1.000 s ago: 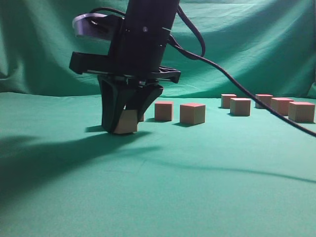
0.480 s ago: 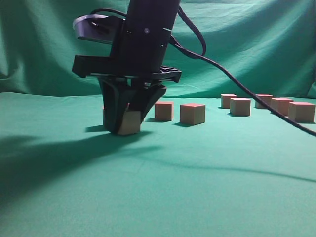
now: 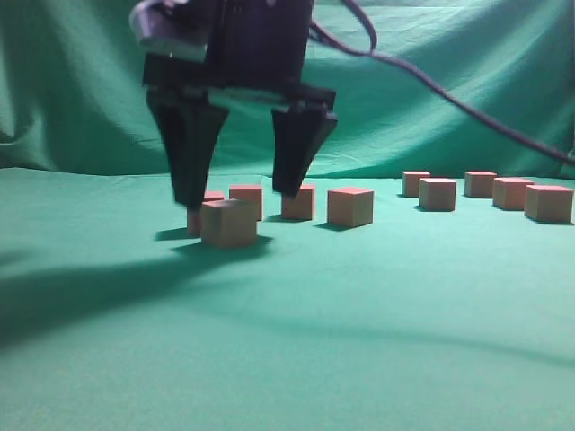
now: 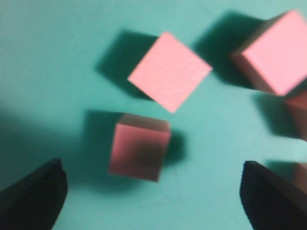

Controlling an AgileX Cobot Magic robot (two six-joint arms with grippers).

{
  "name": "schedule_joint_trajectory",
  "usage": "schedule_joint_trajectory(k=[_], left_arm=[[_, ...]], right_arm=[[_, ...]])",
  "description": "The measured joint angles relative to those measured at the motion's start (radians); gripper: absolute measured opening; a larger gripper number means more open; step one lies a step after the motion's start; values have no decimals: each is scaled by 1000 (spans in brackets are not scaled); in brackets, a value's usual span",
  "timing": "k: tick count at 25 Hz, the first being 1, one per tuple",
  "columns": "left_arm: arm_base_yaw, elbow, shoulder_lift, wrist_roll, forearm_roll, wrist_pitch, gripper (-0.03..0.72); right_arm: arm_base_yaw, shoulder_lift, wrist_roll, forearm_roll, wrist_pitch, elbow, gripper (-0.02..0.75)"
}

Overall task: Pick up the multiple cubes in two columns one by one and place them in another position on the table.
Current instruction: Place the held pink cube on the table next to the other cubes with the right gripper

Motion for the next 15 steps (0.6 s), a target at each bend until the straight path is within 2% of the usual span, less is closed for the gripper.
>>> schedule_joint_trajectory(k=[2,5,6,7,10,11,15], left_arm=[[0,0,0,0,0,0,0],[0,0,0,0,0,0,0],[0,0,0,0,0,0,0],[0,0,0,0,0,0,0],[0,0,0,0,0,0,0],[0,0,0,0,0,0,0],[0,0,0,0,0,0,0]], right_arm=[[0,0,18,-42,90,-71,669],[0,0,37,-80,133,-142,669],[0,-5,44,-87,133,-149,669],[0,-13,49,-92,136,-154,629],[0,-60,57,-106,149,-154,621],[-2,-82,57,-114,150,-154,568],[-53,-196,65,-122,151,-130,568]])
